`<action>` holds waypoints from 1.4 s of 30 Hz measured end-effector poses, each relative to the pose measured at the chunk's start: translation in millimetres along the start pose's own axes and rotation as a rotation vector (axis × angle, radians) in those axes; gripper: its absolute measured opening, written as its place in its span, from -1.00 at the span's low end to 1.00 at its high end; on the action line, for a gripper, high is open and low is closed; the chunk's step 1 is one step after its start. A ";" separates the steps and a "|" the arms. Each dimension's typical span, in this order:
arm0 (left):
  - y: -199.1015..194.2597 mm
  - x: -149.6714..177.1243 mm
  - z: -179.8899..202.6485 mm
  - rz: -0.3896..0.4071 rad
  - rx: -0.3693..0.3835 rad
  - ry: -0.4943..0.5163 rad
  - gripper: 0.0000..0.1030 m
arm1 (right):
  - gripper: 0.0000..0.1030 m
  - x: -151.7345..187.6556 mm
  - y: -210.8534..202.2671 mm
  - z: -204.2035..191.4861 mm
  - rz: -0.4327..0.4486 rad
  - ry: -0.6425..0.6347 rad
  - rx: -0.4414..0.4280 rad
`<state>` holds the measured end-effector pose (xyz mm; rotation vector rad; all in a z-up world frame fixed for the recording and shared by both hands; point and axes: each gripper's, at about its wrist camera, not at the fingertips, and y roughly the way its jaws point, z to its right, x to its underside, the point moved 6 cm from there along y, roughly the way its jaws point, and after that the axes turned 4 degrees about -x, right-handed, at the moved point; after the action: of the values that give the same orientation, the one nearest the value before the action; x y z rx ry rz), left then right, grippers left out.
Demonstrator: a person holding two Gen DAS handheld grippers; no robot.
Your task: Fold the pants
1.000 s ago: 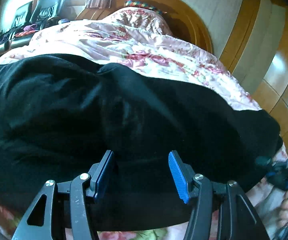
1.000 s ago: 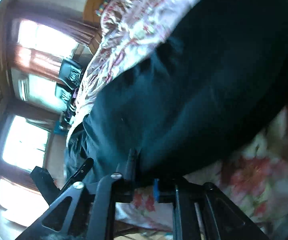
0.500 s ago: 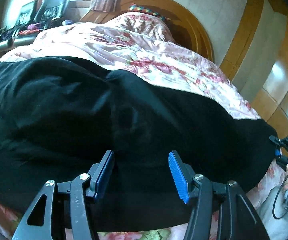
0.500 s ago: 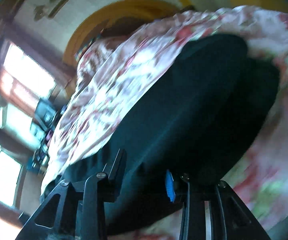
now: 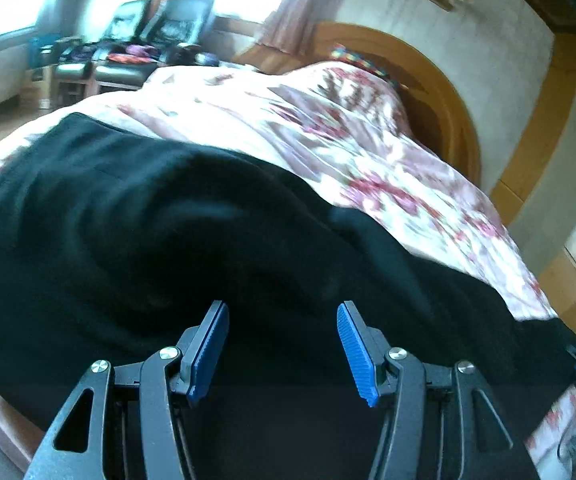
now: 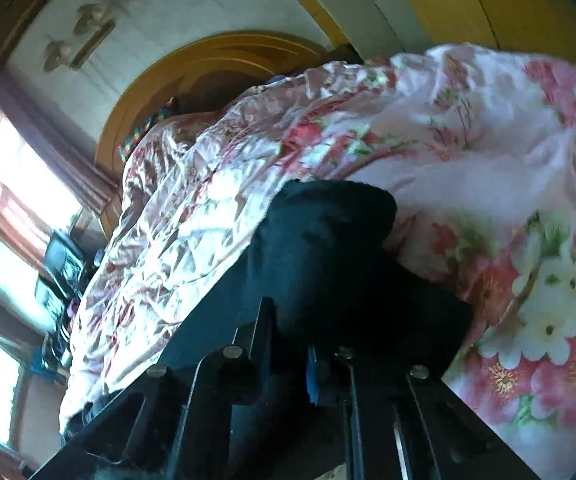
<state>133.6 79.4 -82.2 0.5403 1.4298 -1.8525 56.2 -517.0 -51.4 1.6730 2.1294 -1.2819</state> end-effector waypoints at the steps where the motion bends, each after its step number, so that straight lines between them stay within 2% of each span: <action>1: 0.5 -2.5 -6.4 0.005 -0.005 -0.022 0.11 | -0.81 1.0 -1.3 -2.8 0.005 -0.001 -0.011; 4: 2.1 -5.4 -21.3 0.006 -0.003 -0.094 0.11 | -0.82 6.8 -18.5 -14.1 0.015 -0.014 -0.050; 7: 3.0 -5.7 -20.0 0.008 -0.010 -0.085 0.11 | -0.82 18.5 -26.1 -15.0 -0.004 -0.021 -0.044; 11: 4.5 -5.5 -18.6 0.001 -0.007 -0.077 0.11 | -0.82 31.3 -22.0 10.0 -0.022 0.026 0.021; 15: 5.3 -5.3 -21.6 -0.004 0.003 -0.099 0.11 | -0.82 38.0 -13.6 36.0 -0.040 0.123 0.022; 22: 5.1 -1.3 -20.6 -0.013 -0.014 -0.084 0.11 | -0.81 40.1 -14.2 23.1 -0.019 0.002 0.103; 26: 4.1 -2.5 -24.2 -0.010 -0.005 -0.104 0.11 | -0.60 36.3 -36.0 15.7 0.069 -0.047 0.134; 27: 3.2 -3.1 -25.4 -0.008 -0.008 -0.108 0.11 | -0.39 33.7 -39.2 15.6 0.086 -0.044 0.135; 29: 1.1 -4.2 -26.3 0.003 -0.015 -0.113 0.11 | -0.15 31.0 -49.7 20.0 0.133 -0.017 0.136; 31: -1.2 -5.3 -28.7 0.016 -0.030 -0.119 0.11 | -0.07 30.2 -50.0 28.4 0.131 0.023 0.140; 34: -1.9 -6.7 -34.3 0.021 -0.043 -0.139 0.11 | -0.07 28.9 -42.3 40.6 0.110 0.093 0.144; 35: -2.2 -6.9 -35.6 0.023 -0.045 -0.144 0.11 | -0.04 26.5 -41.0 40.8 0.112 0.099 0.130; 36: -2.1 -7.2 -36.7 0.021 -0.046 -0.147 0.11 | 0.11 23.8 -36.1 40.6 0.106 0.099 0.105; 38: -2.6 -7.3 -37.4 0.025 -0.048 -0.149 0.11 | 0.16 18.5 -27.9 37.7 0.104 0.084 0.069; 40: -1.5 -6.5 -36.3 0.020 -0.055 -0.138 0.11 | 0.05 14.9 -23.5 34.7 0.108 0.064 0.024; 42: -0.3 -5.2 -35.1 0.017 -0.067 -0.120 0.12 | -0.65 13.6 -17.1 30.9 0.091 0.036 0.012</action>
<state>133.3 114.2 -88.7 0.4005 1.3978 -1.7864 25.2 -528.6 -69.7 1.7890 2.0427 -1.2512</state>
